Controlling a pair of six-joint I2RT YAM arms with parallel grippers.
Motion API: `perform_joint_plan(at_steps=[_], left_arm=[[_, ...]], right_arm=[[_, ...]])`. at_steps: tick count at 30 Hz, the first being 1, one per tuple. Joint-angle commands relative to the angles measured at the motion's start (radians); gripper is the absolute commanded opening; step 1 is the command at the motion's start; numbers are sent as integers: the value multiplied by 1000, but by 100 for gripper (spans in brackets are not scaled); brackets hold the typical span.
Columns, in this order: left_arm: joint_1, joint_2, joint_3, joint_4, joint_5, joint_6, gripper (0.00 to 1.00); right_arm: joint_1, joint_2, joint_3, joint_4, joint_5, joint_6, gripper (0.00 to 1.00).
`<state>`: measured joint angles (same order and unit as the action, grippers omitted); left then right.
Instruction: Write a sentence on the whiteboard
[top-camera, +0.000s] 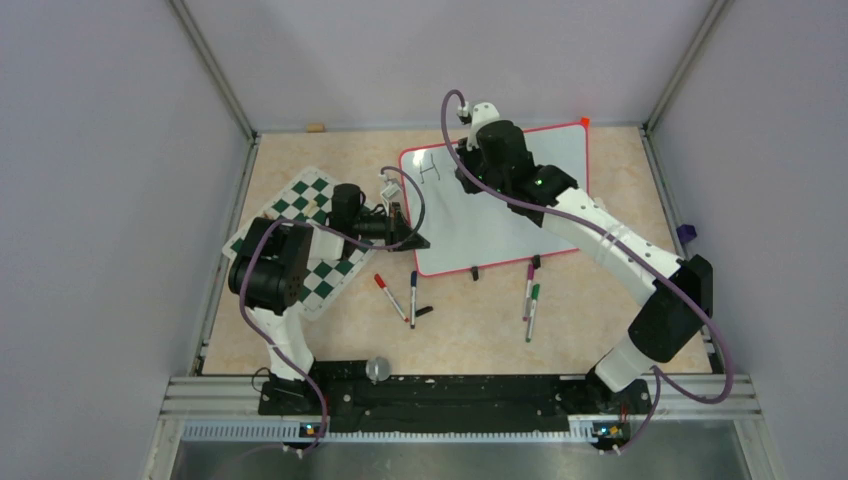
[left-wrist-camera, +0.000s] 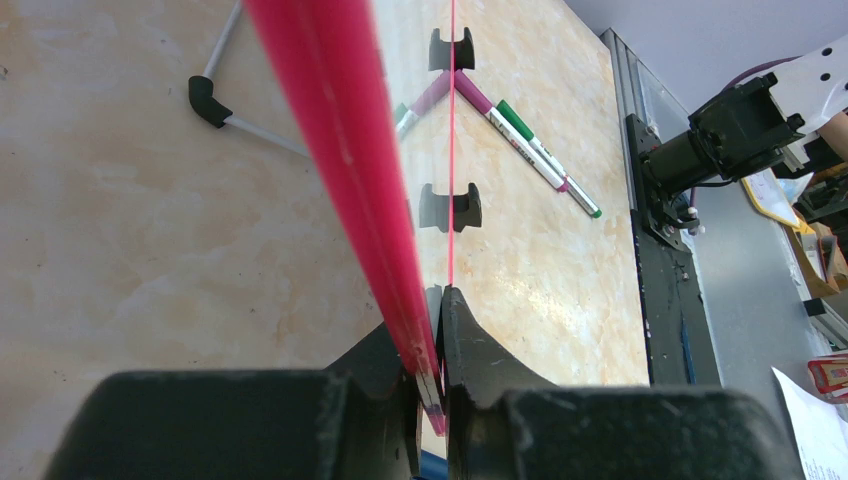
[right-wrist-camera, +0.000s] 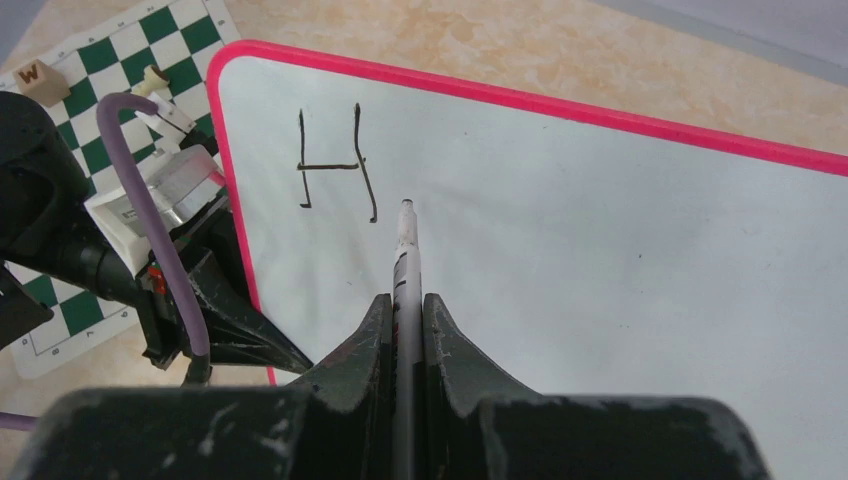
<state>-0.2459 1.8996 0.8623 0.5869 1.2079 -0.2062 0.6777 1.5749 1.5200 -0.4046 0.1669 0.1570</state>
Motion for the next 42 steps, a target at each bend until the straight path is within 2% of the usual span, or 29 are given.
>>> perform_joint_plan(at_steps=[1, 27, 42], left_arm=[[-19, 5, -22, -73, 17, 118, 0], [-22, 4, -23, -67, 17, 114, 0], [-22, 8, -22, -65, 17, 114, 0]], right_arm=[[-5, 29, 54, 21, 3, -10, 0], [-5, 104, 109, 14, 98, -28, 0], [-5, 117, 107, -14, -7, -26, 0]])
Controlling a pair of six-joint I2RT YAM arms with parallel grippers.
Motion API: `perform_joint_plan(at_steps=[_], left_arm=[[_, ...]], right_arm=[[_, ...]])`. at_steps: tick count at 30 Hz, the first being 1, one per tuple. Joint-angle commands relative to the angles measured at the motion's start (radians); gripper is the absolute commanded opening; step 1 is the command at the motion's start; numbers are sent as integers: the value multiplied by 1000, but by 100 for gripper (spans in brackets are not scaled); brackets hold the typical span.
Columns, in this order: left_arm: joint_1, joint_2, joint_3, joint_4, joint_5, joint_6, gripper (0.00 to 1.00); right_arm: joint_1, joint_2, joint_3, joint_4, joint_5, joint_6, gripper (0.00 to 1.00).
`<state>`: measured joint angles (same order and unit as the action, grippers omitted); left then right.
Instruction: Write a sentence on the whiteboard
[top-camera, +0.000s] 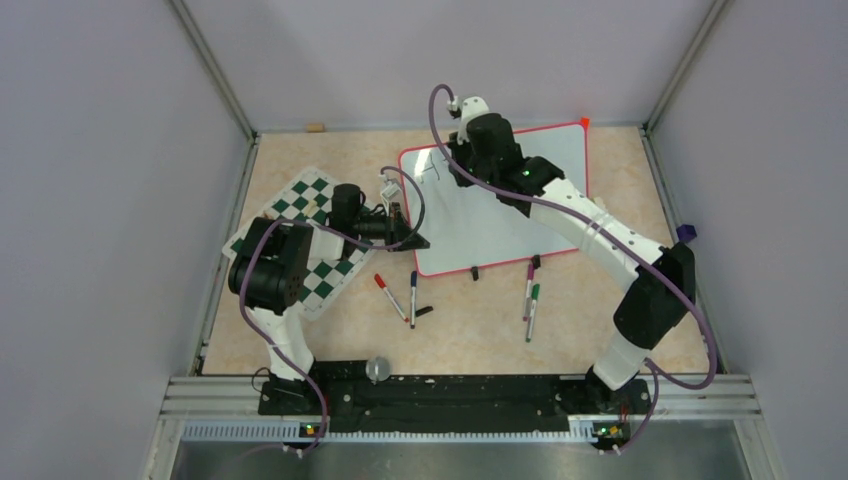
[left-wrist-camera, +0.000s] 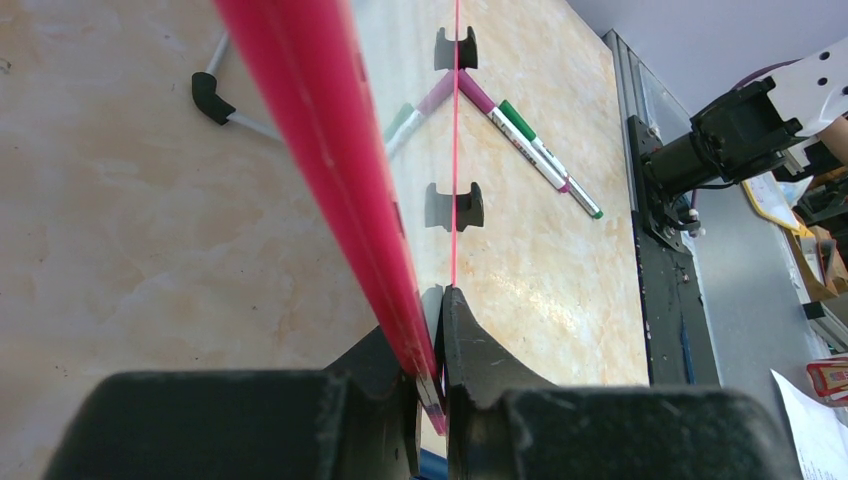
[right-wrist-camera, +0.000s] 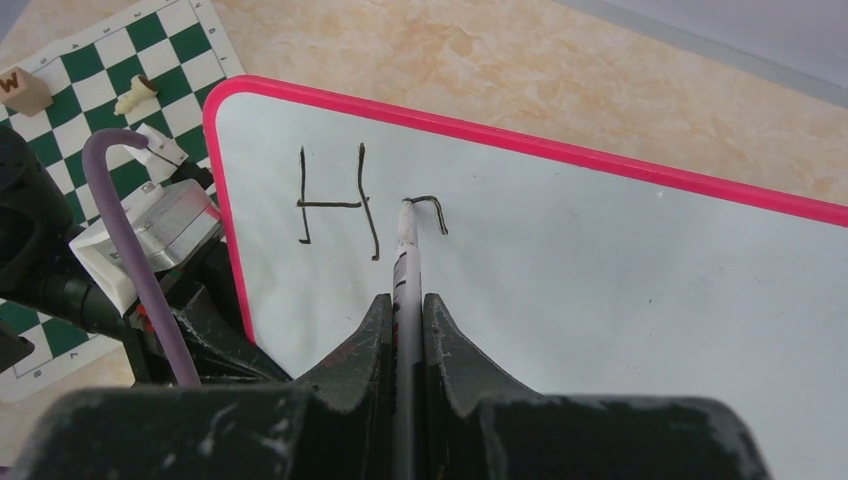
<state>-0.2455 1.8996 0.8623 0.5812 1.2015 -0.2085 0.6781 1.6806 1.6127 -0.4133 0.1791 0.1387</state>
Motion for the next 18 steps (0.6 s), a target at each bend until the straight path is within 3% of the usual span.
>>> perform_joint_plan(at_steps=[1, 18], left_arm=[[-22, 8, -22, -60, 23, 116, 0], [-24, 1, -25, -61, 21, 117, 0]], right_arm=[[-5, 7, 8, -7, -22, -6, 0], [-5, -36, -44, -45, 41, 2, 0]])
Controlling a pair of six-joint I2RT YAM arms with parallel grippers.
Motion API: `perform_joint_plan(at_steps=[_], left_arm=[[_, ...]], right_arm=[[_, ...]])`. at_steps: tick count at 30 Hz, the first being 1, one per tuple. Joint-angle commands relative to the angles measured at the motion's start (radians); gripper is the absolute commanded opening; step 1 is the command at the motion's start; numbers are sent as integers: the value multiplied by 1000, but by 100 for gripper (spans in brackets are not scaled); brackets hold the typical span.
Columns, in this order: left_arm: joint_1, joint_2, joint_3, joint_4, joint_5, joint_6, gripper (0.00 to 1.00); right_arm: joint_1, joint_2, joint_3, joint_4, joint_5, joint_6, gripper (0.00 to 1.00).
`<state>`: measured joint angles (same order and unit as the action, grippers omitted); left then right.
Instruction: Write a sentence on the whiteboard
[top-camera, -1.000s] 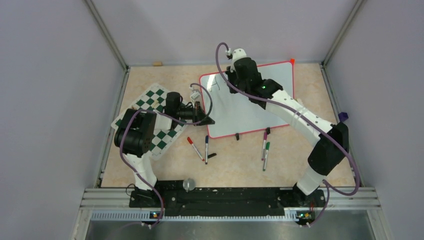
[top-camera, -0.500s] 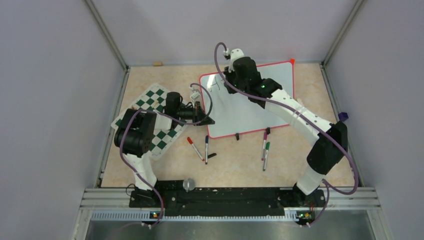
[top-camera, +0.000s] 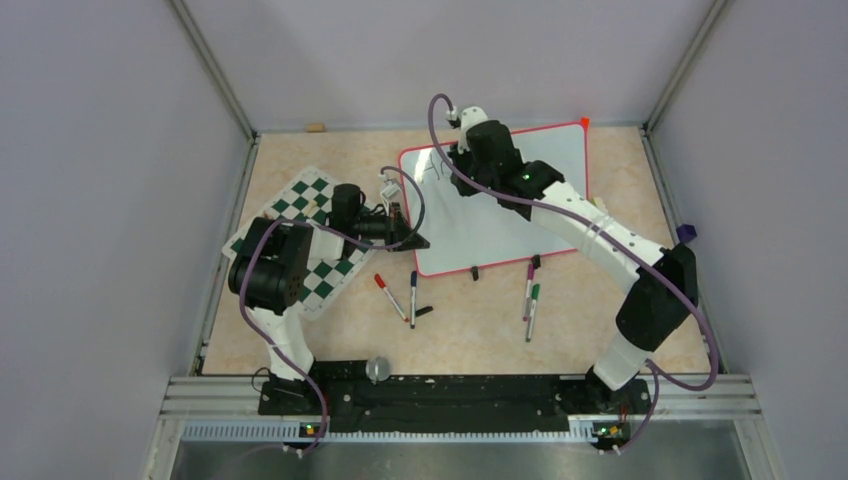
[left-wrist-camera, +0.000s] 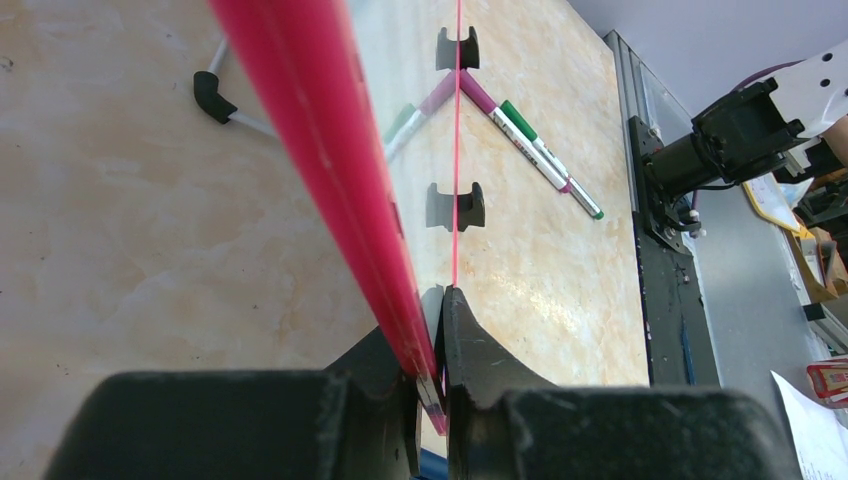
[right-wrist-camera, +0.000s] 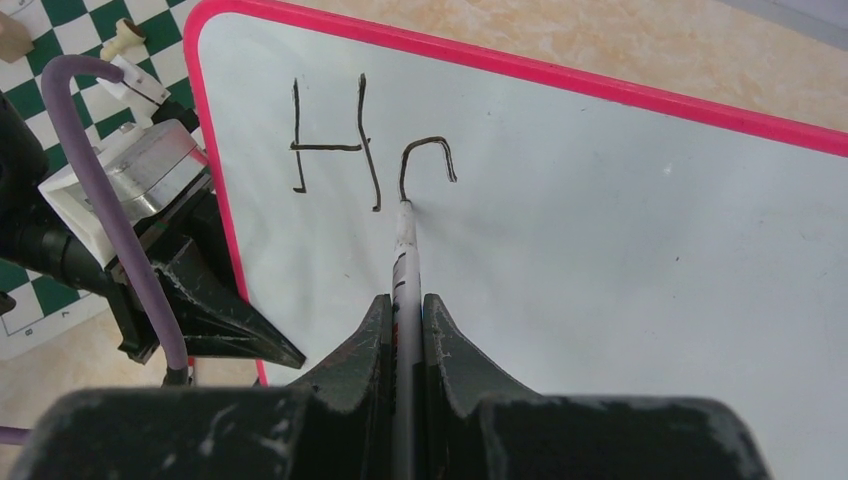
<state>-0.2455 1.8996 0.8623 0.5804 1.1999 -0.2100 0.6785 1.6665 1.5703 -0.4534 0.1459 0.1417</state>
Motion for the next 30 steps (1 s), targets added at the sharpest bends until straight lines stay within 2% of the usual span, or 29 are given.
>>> perform_joint_plan(at_steps=[1, 18, 30], left_arm=[[-24, 0, -25, -61, 23, 121, 0], [-27, 2, -23, -63, 23, 121, 0], [-25, 0, -22, -66, 22, 124, 0]], right_arm=[[-6, -20, 5, -5, 84, -3, 0], [-6, 60, 139, -4, 110, -17, 0], [-6, 0, 33, -19, 112, -7, 0]])
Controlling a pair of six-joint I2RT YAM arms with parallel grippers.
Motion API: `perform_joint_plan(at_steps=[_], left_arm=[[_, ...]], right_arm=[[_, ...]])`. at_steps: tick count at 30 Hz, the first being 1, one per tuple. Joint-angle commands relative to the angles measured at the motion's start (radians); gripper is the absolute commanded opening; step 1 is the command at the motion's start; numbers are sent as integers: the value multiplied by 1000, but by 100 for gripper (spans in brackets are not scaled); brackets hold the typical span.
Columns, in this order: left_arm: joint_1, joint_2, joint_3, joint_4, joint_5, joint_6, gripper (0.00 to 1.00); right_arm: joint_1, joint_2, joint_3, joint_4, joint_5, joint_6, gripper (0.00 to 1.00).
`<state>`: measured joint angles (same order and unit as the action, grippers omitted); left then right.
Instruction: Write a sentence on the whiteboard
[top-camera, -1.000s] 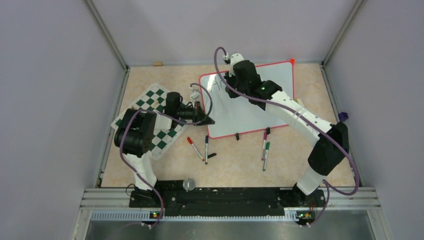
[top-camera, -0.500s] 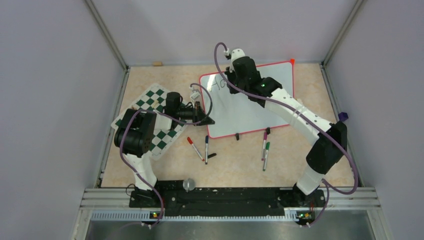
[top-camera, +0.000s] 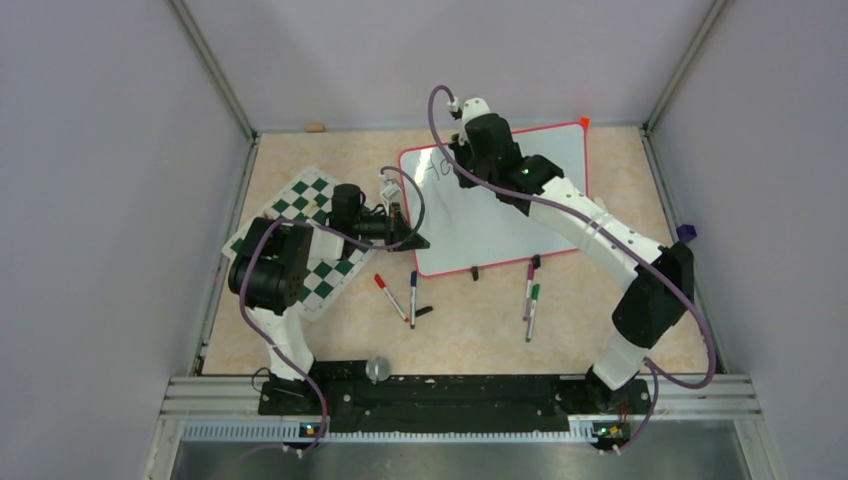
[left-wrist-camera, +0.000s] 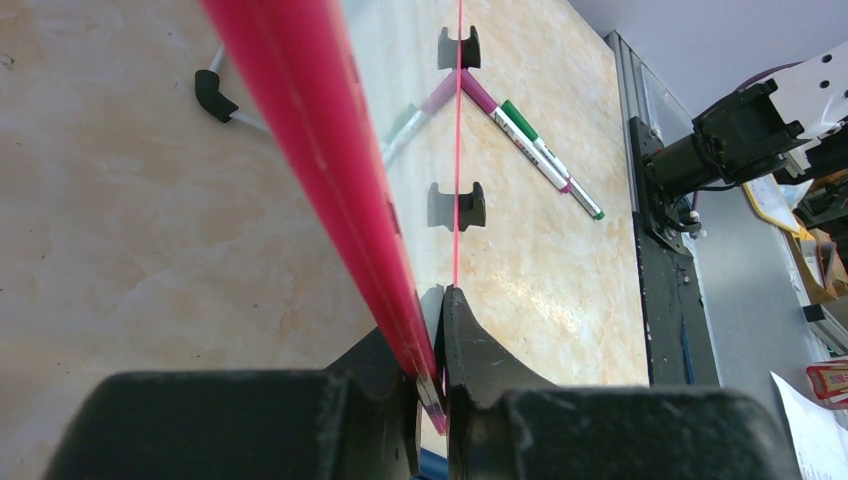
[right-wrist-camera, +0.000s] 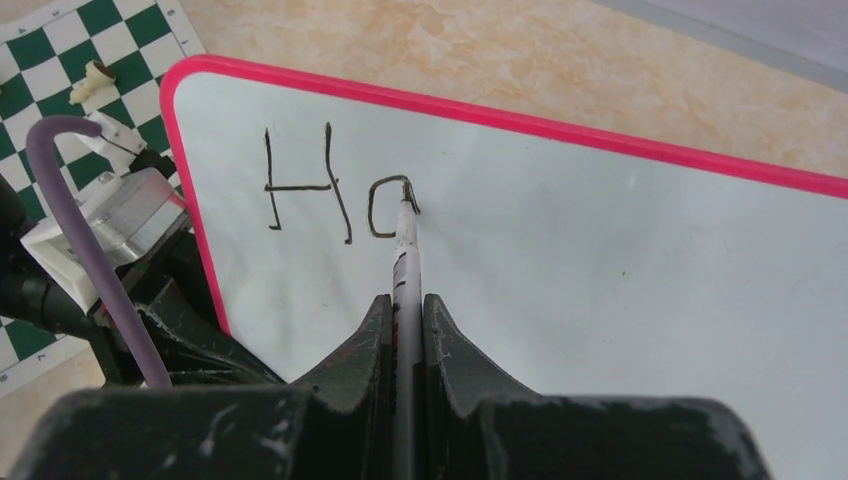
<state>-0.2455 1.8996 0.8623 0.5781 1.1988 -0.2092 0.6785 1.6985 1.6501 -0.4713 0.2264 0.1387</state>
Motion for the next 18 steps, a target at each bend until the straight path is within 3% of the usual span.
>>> perform_joint_plan(at_steps=[1, 9, 18], left_arm=[[-25, 0, -23, -66, 22, 125, 0], [-26, -3, -23, -71, 21, 128, 0], [-26, -3, -22, -79, 20, 133, 0]], right_arm=[[-6, -40, -58, -1, 32, -3, 0], [-6, -68, -101, 0, 33, -1, 0], [-6, -106, -35, -1, -44, 15, 0]])
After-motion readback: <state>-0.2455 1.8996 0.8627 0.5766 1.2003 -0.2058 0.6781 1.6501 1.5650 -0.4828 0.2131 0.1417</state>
